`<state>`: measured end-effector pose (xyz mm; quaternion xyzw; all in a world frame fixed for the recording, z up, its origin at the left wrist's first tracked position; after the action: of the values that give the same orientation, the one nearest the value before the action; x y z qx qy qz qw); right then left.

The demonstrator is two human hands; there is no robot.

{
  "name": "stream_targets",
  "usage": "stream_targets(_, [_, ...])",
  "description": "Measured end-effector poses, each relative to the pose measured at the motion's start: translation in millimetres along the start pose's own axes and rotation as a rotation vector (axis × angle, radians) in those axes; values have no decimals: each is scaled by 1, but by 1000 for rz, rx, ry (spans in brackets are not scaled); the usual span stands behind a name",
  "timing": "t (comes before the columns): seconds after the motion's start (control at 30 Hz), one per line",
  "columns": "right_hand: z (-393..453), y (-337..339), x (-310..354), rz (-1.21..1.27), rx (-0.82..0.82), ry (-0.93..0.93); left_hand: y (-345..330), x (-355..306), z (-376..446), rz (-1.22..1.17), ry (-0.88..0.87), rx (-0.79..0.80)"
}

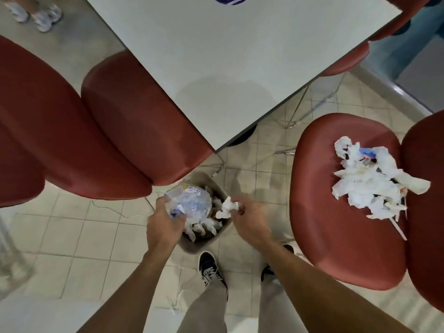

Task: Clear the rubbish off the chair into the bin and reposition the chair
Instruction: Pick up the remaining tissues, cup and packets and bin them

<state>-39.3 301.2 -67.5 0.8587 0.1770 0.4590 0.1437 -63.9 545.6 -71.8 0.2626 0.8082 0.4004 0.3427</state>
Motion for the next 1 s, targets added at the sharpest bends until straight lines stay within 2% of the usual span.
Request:
stream_targets(0.2, [5,-36,-7,-100,57,-44,-29,12,13,4,3,88])
stream_targets(0.37, [2,-34,-10,-128,75,-46,-46,5,19,44,-86,203])
stream_targets(0.53, [9,-21,-18,-94,45,-120,-36,-8,20,219,-114,139])
stream_targets(0.7, [12,-3,-28,-11,39,-166,-23,-32,15,215,-105,64])
stream_targets(1.0, [16,69,-47,29,-34,-114,-37,-111,-4,235,-296,30])
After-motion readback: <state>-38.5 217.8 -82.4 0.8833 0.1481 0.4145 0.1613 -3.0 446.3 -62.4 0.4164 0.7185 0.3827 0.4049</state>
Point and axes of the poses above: each hand's wrist, its own z-axis towards the middle knuckle, its own y-axis out of the back of the hand, x = y × z, the point moved 8 cm from there along z, towards the middle knuckle, and after that the axes turned 14 degrees about z, right-handed, at the moved point
